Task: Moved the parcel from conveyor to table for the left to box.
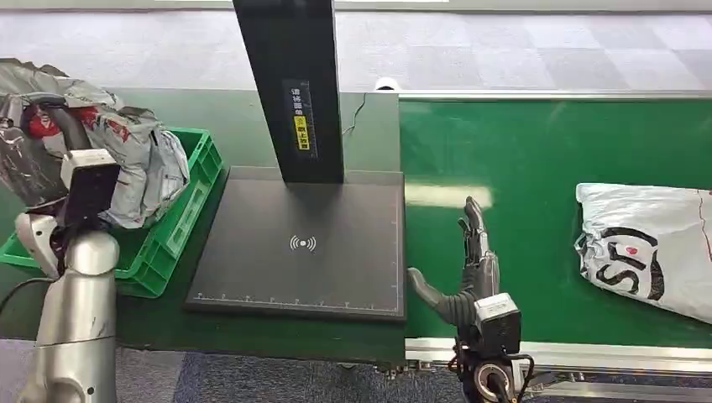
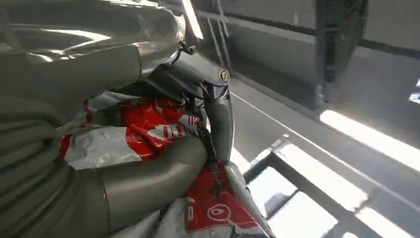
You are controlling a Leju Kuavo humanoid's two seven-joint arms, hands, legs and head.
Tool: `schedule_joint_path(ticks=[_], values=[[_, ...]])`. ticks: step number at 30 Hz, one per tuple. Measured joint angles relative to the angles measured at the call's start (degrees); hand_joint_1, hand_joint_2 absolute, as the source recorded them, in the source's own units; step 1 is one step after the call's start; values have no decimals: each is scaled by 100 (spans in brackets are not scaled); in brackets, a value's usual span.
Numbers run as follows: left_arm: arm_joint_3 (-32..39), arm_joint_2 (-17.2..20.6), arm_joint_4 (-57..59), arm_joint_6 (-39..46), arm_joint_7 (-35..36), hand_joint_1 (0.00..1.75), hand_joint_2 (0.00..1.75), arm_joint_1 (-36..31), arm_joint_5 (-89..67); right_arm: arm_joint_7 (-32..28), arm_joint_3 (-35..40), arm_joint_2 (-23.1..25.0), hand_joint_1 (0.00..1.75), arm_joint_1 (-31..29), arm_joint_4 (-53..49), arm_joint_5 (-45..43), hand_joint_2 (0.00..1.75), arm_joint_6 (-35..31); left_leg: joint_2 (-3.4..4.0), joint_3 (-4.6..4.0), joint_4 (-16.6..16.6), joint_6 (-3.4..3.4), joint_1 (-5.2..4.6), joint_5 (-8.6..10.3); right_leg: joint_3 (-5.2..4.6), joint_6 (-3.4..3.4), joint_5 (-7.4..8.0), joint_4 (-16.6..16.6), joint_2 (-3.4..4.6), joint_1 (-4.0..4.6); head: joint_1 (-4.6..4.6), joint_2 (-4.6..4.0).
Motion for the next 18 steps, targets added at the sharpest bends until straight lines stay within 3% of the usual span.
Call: schedule_joint_path(ticks=[6,9,16,17,18], values=[[403,714,2242,49,1040,175,175,-941,-1637,20,-17,0,0,156,-155,2,175,112,15,0,-1,-12,6,9,-2,-10,7,7,10,6,4,-2],[471,982,3275,-326,1498,175,175,-1247,-1991,50,-24,0,0,210,-217,13,175,166,18,-1,-1,-12,5,8,-4,-10,7,7,13,6,4,0],[528,1183,4601,-769,2081,175,175,-1480,-2299,61,-33,4,0,274,-269,48,175,258,16,-11,0,-12,4,7,-10,-10,6,5,13,4,4,0],[547,1188,4696,-776,2047,117,175,-1485,-2249,61,-33,7,0,274,-269,50,175,260,16,-11,0,-12,4,6,-10,-10,6,5,13,4,6,0],[565,1185,4767,-793,1945,0,175,-1488,-2174,61,-33,7,0,276,-271,57,175,262,16,-10,0,-12,4,6,-11,-10,6,5,13,4,4,0]])
